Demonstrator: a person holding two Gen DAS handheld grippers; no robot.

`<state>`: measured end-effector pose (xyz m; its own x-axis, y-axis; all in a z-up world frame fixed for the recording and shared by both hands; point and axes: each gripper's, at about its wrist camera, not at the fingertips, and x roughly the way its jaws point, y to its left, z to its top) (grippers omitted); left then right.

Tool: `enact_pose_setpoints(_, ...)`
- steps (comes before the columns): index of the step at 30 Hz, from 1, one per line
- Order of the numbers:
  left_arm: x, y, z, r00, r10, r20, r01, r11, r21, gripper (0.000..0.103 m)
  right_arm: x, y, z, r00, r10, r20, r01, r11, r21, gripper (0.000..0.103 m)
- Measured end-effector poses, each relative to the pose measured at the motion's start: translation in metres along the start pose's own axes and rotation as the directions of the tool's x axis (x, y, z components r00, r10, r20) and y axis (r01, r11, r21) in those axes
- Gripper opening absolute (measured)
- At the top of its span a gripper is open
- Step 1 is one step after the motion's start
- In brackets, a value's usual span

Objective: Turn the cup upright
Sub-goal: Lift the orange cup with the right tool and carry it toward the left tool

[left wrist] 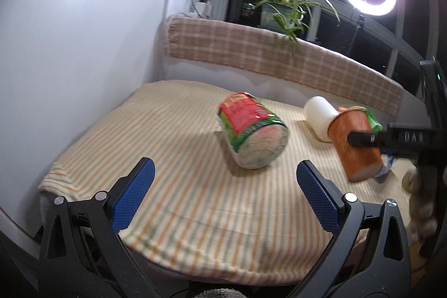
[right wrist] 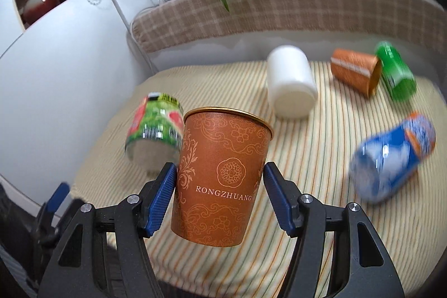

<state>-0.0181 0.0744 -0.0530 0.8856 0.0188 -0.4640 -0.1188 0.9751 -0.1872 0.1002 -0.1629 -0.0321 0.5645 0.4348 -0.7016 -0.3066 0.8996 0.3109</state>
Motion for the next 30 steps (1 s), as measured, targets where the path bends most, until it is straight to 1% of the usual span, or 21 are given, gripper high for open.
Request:
enact_pose_setpoints(5,0.002,-0.009,0.000,0.999,-0.041,-0.009,0.041,0.999,-0.011,0.103,0.004,-0.010,-0.025,1.000,-0.002,-0.017,0.004,0.998,0.070,0.064)
enact_pose_setpoints(8,0.004,-0.011,-0.001,0.998,-0.058,-0.026,0.057,0.998,-0.013,0.103,0.009,-0.016,-0.032,1.000,0.001,-0.032,0.002,0.994,0.109,0.064)
enact_pose_setpoints(13,0.009,-0.016,-0.002,0.994,-0.092,-0.054,0.091,0.995,-0.028,0.103,0.016,-0.021,-0.036,0.999,-0.014,-0.038,0.018,0.992,0.123,0.066)
enact_pose_setpoints(18,0.014,-0.023,0.002,0.990,-0.117,-0.078,0.115,0.993,-0.024,0.103,0.019,-0.025,-0.037,0.999,-0.010,-0.037,0.014,0.993,0.117,0.066)
enact_pose_setpoints(19,0.015,-0.024,0.002,0.989,-0.121,-0.080,0.120,0.993,-0.024,0.103,0.018,-0.026,-0.036,0.999,-0.007,-0.036,0.011,0.993,0.121,0.067)
enact_pose_setpoints(20,0.016,-0.025,0.003,0.988,-0.127,-0.084,0.126,0.992,-0.024,0.103,0.018,-0.027,-0.037,0.999,-0.005,-0.033,0.009,0.992,0.124,0.070)
enact_pose_setpoints(21,0.016,-0.026,0.004,0.988,-0.131,-0.086,0.129,0.991,-0.023,0.103,0.016,-0.029,-0.037,1.000,0.000,-0.026,0.004,0.992,0.128,0.073)
enact_pose_setpoints(25,0.020,-0.031,0.009,0.980,-0.168,-0.109,0.167,0.986,-0.022,0.103,0.001,-0.034,-0.039,1.000,0.001,0.022,-0.004,0.991,0.131,0.073)
enact_pose_setpoints(27,0.024,-0.032,0.013,0.972,-0.199,-0.128,0.197,0.980,-0.032,0.103,-0.013,-0.040,-0.045,0.998,0.002,0.060,-0.010,0.990,0.142,0.074)
enact_pose_setpoints(30,0.031,-0.036,0.019,0.953,-0.256,-0.164,0.250,0.967,-0.055,0.100,-0.035,-0.049,-0.060,0.992,-0.032,0.121,0.012,0.987,0.158,0.076)
